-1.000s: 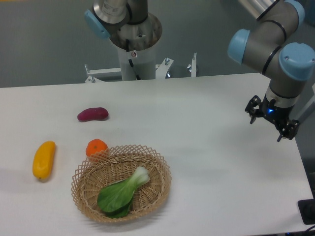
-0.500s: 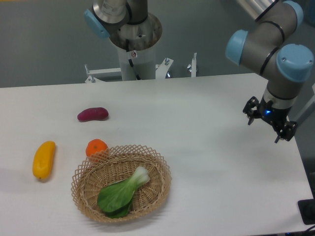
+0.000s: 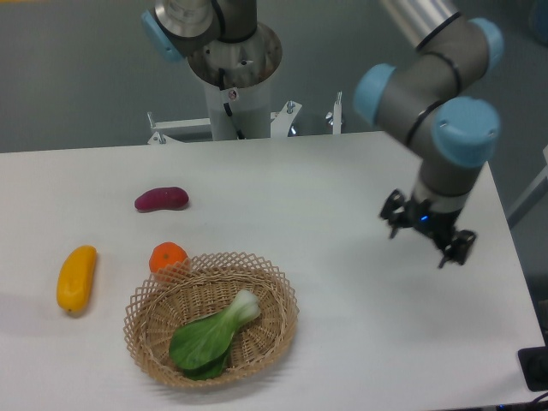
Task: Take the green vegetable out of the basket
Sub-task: 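Move the gripper over the wicker basket toward the green bok choy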
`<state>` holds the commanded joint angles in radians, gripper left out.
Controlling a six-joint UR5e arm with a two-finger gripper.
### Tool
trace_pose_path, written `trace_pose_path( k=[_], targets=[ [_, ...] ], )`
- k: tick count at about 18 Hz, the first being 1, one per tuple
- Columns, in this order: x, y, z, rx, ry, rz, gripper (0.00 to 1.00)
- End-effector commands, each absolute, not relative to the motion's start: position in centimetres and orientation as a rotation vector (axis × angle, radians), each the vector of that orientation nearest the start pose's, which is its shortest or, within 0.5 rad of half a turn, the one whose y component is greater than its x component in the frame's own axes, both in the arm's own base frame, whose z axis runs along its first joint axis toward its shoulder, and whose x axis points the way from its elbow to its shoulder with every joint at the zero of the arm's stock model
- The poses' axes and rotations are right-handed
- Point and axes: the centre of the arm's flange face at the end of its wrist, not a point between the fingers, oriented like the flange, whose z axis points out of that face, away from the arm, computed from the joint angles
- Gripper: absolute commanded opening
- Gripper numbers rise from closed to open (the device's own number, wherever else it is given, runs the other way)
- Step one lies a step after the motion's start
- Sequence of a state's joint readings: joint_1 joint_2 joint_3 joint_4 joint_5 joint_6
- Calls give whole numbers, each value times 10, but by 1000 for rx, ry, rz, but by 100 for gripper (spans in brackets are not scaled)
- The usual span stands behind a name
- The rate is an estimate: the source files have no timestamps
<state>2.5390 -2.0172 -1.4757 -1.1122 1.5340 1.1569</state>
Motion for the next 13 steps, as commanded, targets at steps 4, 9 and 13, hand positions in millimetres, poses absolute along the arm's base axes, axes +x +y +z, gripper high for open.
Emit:
trace_pose_path(
  k=[4, 9, 13],
  targets=[
    [-427, 526, 318, -3036, 251, 103, 100],
    [-378, 568, 294, -3055, 241, 45, 100],
    [-345, 593, 272, -3066, 334, 3, 100]
  ],
)
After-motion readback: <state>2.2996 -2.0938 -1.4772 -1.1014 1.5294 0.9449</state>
